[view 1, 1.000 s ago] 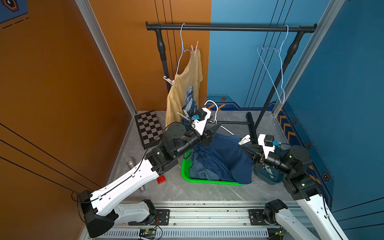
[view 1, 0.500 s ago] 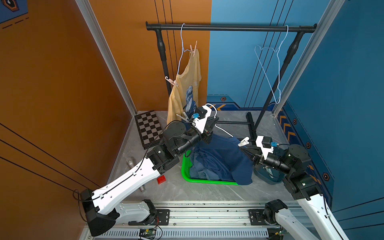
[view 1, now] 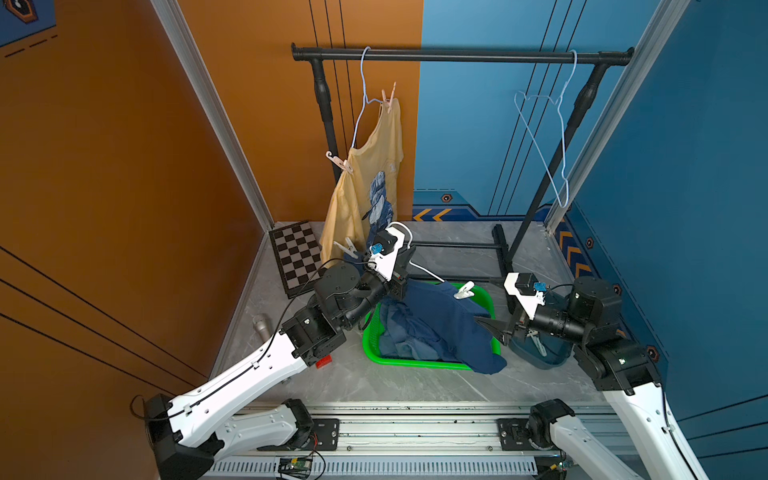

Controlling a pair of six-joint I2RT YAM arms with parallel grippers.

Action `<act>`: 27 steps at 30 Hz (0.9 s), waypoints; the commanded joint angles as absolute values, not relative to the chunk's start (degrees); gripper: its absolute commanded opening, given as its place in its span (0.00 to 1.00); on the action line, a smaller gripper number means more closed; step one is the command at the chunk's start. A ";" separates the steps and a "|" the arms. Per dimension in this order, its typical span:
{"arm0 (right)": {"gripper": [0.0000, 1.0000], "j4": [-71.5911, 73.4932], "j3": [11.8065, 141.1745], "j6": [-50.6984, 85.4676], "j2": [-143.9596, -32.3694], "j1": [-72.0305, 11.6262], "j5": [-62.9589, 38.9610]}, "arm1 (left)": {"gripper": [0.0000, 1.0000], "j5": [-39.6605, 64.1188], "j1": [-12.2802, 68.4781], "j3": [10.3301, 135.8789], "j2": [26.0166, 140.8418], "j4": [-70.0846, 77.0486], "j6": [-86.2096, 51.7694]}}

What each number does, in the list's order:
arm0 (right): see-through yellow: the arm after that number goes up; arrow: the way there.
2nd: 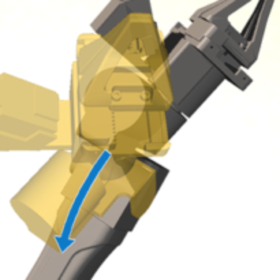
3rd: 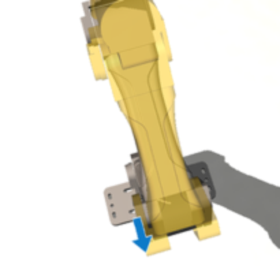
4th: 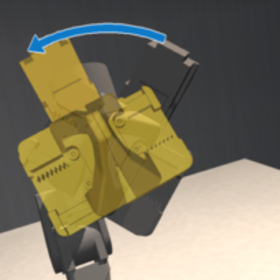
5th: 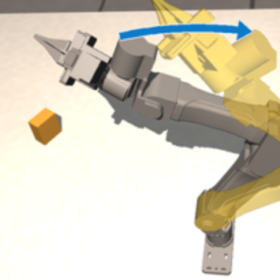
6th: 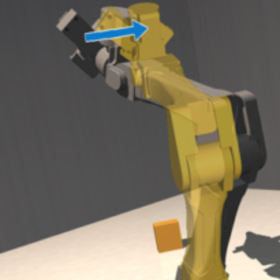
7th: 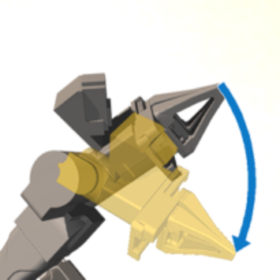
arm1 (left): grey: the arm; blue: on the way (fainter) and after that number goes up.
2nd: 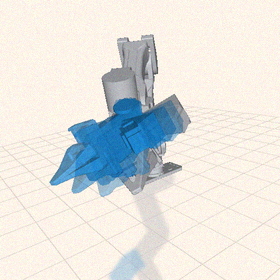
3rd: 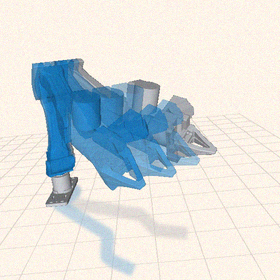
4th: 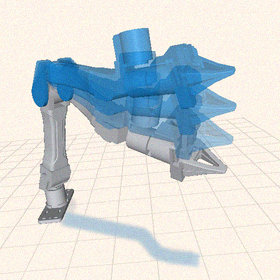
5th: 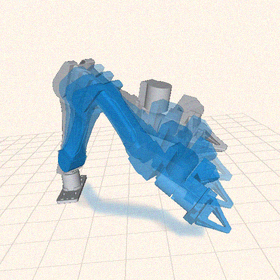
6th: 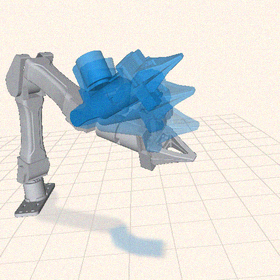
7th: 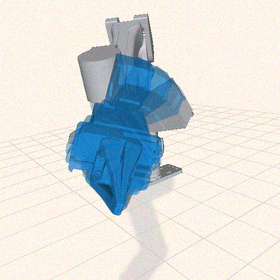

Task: Remove the clothespins securing t-shirts to the hanger
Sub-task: Pick up the hanger from the clothes rail, then remove the clothespin from the hanger.

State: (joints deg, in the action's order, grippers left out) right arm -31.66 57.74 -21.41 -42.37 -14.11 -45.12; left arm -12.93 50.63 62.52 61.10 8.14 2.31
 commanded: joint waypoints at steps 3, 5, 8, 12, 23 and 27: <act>1.00 -44.79 64.98 -26.05 -46.00 -13.79 -43.35 | 0.00 -22.09 50.45 59.42 59.68 16.00 3.16; 1.00 -46.13 66.69 -26.23 -47.03 -13.82 -42.11 | 0.00 -24.96 50.40 59.41 59.55 16.76 4.75; 1.00 -47.36 68.59 -27.25 -48.34 -13.84 -41.29 | 0.00 -26.37 50.34 59.41 59.15 18.40 7.49; 1.00 -48.34 71.24 -27.21 -50.71 -14.36 -42.53 | 0.00 -23.68 50.36 59.46 58.98 18.38 8.92; 0.95 -49.00 79.45 -26.02 -59.90 -21.76 -38.91 | 0.00 -20.85 51.03 54.94 58.81 19.43 6.74; 0.94 -49.17 81.82 -25.60 -63.80 -24.33 -39.23 | 0.00 -20.97 51.19 54.54 58.59 19.93 6.47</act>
State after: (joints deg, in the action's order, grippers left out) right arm -47.55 79.68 -25.67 -62.00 -23.20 -40.25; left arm -21.78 50.70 55.11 59.46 16.56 6.57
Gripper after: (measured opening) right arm 0.943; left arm 0.079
